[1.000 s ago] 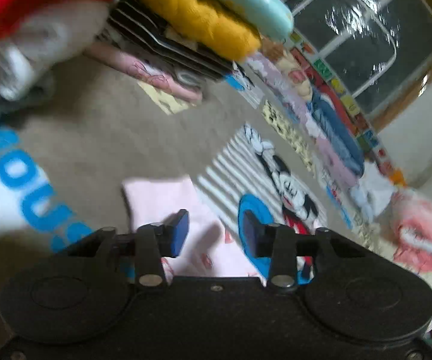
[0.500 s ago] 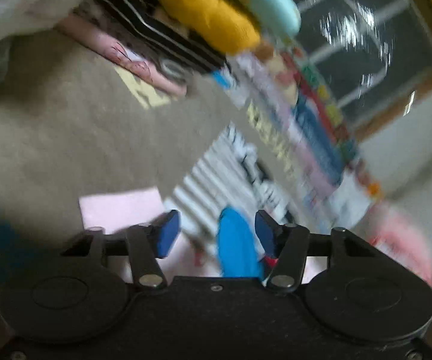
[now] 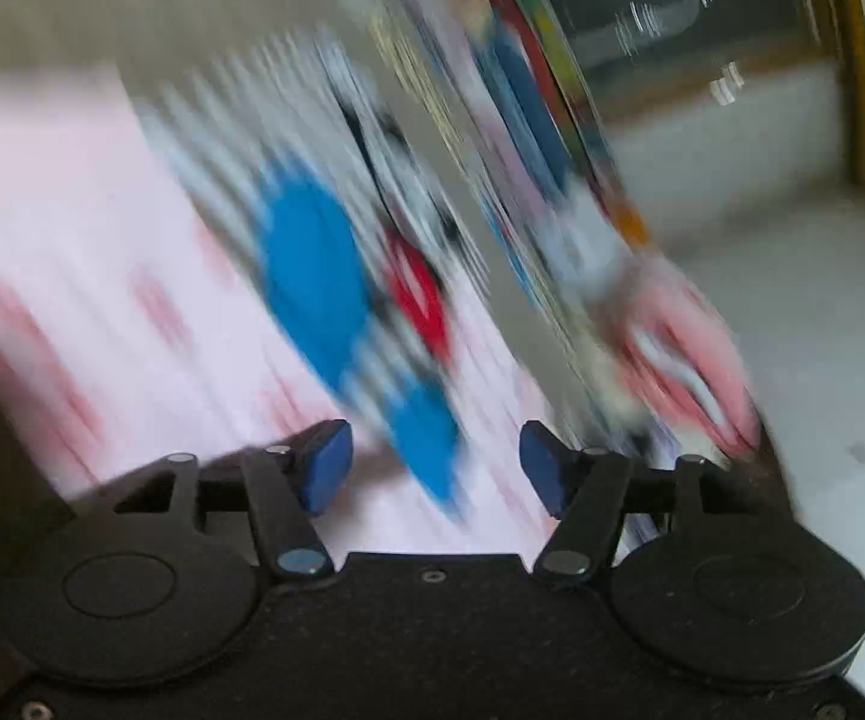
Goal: Fold clothes
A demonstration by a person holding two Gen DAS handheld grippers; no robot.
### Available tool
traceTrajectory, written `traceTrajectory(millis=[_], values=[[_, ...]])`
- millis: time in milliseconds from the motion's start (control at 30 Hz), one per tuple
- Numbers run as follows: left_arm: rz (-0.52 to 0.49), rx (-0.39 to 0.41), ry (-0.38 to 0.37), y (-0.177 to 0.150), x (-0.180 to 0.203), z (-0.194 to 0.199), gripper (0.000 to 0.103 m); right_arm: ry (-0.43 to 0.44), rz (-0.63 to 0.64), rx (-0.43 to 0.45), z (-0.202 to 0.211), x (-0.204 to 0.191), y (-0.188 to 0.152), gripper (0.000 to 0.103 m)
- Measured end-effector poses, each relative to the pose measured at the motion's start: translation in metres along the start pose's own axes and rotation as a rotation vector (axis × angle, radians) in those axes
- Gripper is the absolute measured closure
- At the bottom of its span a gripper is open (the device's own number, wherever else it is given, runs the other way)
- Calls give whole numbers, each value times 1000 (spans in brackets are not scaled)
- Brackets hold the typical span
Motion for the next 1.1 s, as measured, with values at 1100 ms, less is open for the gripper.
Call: traceTrajectory(millis=[1100], values=[[-487,-99,-155,-167,174,-62,37,-445,-1062,444,203,324,-92,31]])
Point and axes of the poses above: each gripper's, at about its wrist camera, not at the fingertips, and z roughly against the way its jaws point, x to its right, y to its top, the point moved 7 cm from there along -z, roughly the way its jaws point, and after that the axes turned 6 degrees about x, right-handed, at the moved point
